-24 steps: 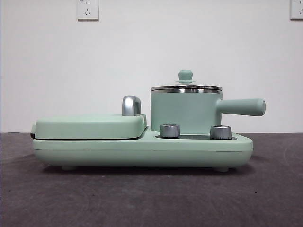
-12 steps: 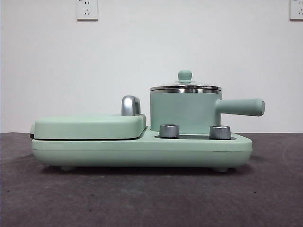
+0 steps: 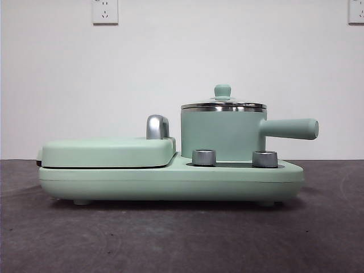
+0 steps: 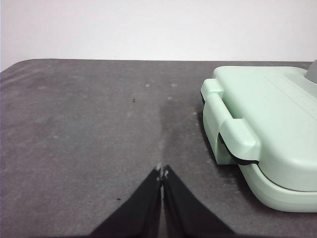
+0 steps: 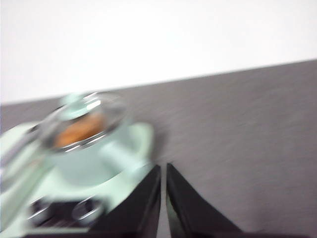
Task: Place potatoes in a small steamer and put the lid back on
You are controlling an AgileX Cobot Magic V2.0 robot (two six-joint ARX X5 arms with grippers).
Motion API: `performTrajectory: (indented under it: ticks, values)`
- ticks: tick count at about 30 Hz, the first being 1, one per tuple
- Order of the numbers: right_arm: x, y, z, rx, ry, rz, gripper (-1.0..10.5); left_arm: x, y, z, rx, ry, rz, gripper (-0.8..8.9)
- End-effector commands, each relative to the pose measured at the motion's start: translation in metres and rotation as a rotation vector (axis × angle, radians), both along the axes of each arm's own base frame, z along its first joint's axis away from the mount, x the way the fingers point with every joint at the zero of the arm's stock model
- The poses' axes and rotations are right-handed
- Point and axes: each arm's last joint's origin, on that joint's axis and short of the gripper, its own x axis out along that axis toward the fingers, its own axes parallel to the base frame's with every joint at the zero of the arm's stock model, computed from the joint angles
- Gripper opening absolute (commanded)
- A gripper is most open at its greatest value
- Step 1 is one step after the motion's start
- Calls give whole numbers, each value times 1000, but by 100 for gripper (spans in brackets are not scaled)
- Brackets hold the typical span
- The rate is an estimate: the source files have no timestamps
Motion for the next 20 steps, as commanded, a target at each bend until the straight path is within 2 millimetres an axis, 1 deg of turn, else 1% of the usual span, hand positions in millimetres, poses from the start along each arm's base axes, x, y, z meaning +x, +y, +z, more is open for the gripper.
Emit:
performTrajectory:
  ticks: [1, 3, 6, 12, 16, 20]
  values:
    - [5, -4, -20, -44, -30, -100, 15, 1, 0, -6, 1, 8, 3, 5]
    - [8, -7, -41, -57, -38, -169, 15, 1, 0, -6, 1, 8, 3, 6]
    - [11, -11, -66, -71, -26, -218, 15, 1, 0, -6, 1, 7, 3, 5]
    - [17, -15, -100, -156, 56, -254, 15, 1, 0, -6, 1, 7, 3, 5]
    - [21, -15, -119, -206, 110, -243, 15, 1, 0, -6, 1, 7, 3, 6]
    - [23, -15, -119, -237, 68, -247, 15, 1, 0, -6, 1, 7, 3, 5]
